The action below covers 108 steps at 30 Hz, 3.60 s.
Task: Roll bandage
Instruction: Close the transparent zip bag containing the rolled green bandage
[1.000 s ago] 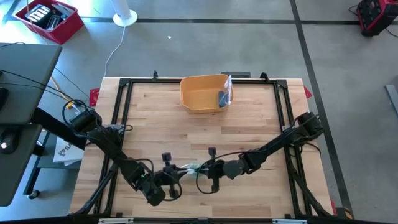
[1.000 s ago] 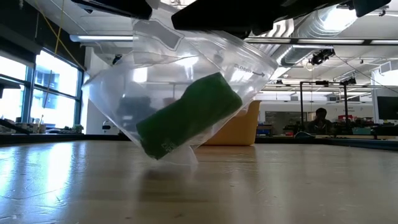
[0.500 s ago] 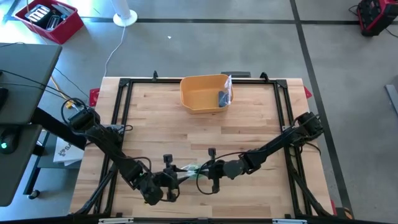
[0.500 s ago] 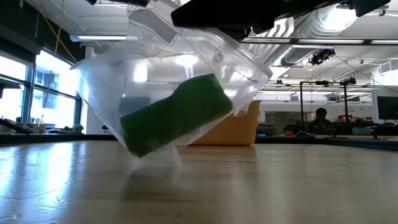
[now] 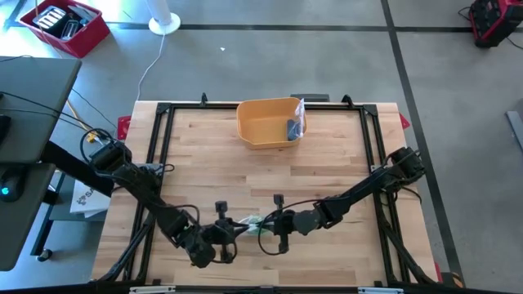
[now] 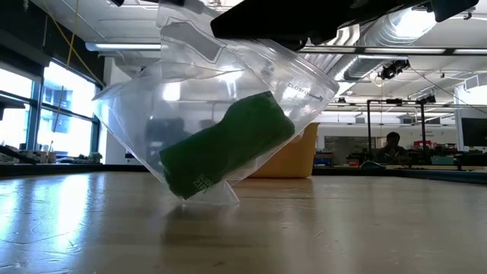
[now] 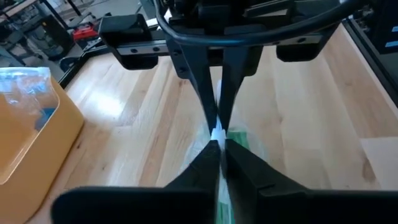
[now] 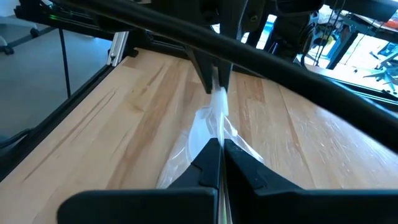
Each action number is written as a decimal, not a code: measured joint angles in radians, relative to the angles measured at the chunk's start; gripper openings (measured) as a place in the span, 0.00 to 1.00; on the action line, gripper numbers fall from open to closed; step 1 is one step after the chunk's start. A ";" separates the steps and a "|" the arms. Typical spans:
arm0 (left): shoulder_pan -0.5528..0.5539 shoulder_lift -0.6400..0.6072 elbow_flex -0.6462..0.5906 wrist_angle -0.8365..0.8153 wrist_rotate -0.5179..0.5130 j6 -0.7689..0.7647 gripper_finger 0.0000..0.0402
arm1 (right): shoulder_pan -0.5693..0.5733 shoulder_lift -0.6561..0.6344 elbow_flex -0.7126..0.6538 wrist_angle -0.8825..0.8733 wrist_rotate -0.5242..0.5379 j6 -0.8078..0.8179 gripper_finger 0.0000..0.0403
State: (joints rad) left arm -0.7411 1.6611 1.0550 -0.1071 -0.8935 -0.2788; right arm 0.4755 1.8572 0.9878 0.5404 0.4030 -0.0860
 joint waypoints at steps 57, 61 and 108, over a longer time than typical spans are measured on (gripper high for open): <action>0.020 -0.015 -0.001 -0.018 -0.009 0.003 0.00 | 0.004 -0.021 0.342 -0.669 0.029 -0.044 0.37; 0.022 -0.015 -0.001 -0.022 -0.023 -0.007 0.00 | 0.020 -0.016 0.418 -0.873 0.062 -0.052 0.34; -0.057 -0.065 0.000 -0.185 -0.028 -0.112 0.00 | 0.058 0.039 0.503 -1.282 0.078 0.359 0.07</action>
State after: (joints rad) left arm -0.7983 1.5959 1.0546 -0.2925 -0.9219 -0.3908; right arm 0.5337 1.8963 1.4909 -0.7415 0.4812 0.2733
